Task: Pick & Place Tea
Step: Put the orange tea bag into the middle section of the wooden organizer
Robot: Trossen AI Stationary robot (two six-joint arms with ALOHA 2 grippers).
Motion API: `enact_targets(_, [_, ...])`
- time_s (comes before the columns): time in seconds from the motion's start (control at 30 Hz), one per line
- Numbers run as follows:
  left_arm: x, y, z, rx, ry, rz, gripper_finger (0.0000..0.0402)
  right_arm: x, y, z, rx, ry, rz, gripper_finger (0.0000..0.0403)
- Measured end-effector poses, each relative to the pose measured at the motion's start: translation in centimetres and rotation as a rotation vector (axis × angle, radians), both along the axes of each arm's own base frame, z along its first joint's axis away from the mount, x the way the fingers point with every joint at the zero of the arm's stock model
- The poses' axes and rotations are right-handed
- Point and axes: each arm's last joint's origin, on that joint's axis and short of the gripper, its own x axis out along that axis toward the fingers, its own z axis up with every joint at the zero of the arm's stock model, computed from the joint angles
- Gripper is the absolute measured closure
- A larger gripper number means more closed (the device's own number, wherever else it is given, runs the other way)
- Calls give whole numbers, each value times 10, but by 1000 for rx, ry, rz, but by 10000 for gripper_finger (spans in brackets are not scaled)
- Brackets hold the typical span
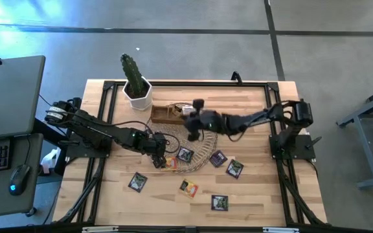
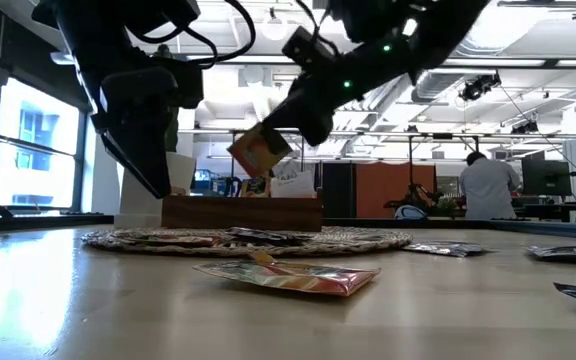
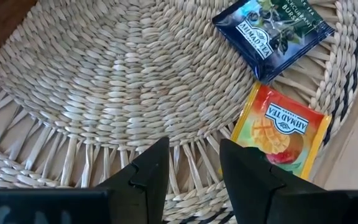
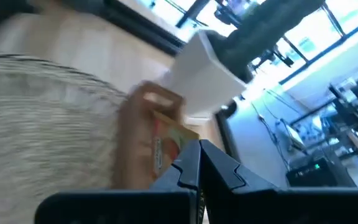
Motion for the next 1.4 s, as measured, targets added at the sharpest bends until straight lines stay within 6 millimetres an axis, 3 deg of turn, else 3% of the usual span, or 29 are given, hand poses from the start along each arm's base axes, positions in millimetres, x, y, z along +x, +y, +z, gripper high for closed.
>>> enact_targets(0.13, [0,0,0,2,-2,1,261,14,-20,18,17,27,12,402])
enact_targets(0.33, [0,0,0,2,-3,1,261,35,-39,21,78,220,-60,403])
enact_targets(0.67, [0,0,0,3,2,1,261,59,-55,7,136,302,-72,400])
enact_targets(0.87, [-3,1,-1,15,38,-7,261,61,-59,3,145,311,-75,360])
enact_targets(1.17, [-4,2,-1,85,45,-38,261,62,-55,7,133,286,-74,307])
enact_targets(1.4, [1,2,1,93,-5,-42,261,49,-9,29,113,363,-96,305])
